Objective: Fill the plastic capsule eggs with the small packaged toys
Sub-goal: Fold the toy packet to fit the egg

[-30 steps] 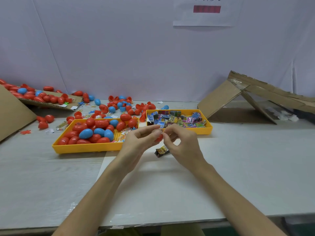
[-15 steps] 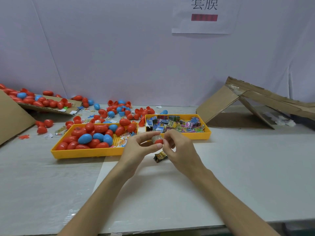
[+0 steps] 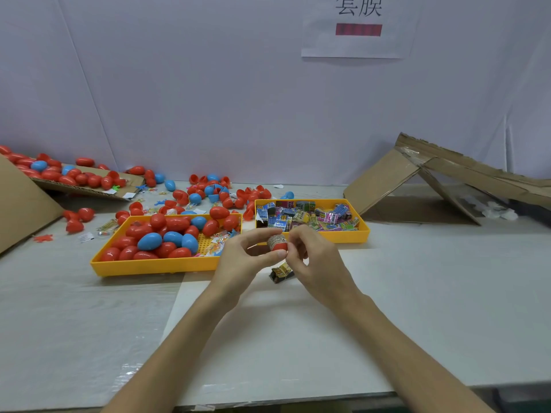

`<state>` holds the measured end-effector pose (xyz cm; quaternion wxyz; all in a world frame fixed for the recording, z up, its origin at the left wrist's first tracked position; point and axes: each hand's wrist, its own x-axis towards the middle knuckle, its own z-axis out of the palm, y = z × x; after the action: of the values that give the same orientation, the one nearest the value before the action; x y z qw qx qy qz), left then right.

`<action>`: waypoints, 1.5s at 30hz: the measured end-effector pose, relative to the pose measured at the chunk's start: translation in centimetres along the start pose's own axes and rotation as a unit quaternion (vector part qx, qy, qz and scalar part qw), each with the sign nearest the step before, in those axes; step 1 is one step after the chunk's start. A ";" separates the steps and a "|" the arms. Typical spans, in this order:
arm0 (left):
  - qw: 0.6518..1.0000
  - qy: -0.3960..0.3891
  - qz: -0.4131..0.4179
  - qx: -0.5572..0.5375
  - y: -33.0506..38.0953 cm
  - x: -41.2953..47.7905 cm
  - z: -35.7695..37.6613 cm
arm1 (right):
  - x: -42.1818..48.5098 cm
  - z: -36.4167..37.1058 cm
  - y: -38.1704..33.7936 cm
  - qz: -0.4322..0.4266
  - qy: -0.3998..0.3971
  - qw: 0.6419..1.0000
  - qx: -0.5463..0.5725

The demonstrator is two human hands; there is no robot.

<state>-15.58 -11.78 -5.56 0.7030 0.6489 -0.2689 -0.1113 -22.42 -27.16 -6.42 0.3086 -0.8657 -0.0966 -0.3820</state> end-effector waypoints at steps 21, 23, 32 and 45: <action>0.913 -0.086 0.084 0.389 -2.5 -0.4 0.3 | 3.1 -4.2 1.7 0.434 0.036 0.699 0.567; 0.912 -0.093 0.088 0.390 -2.6 -0.4 0.3 | 4.9 -5.9 2.0 0.468 0.006 0.693 0.548; 0.920 -0.082 0.081 0.375 -2.5 -0.2 0.2 | 11.9 -15.2 6.5 0.411 0.271 0.684 0.538; 0.934 -0.042 0.066 0.348 -2.4 -0.1 0.1 | 1.2 -0.6 3.4 0.297 -0.117 0.947 0.015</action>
<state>-15.25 -12.16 -7.89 0.4269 0.8284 -0.3626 0.0090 -20.58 -30.31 -6.86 0.4072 -0.8892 0.1241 -0.1675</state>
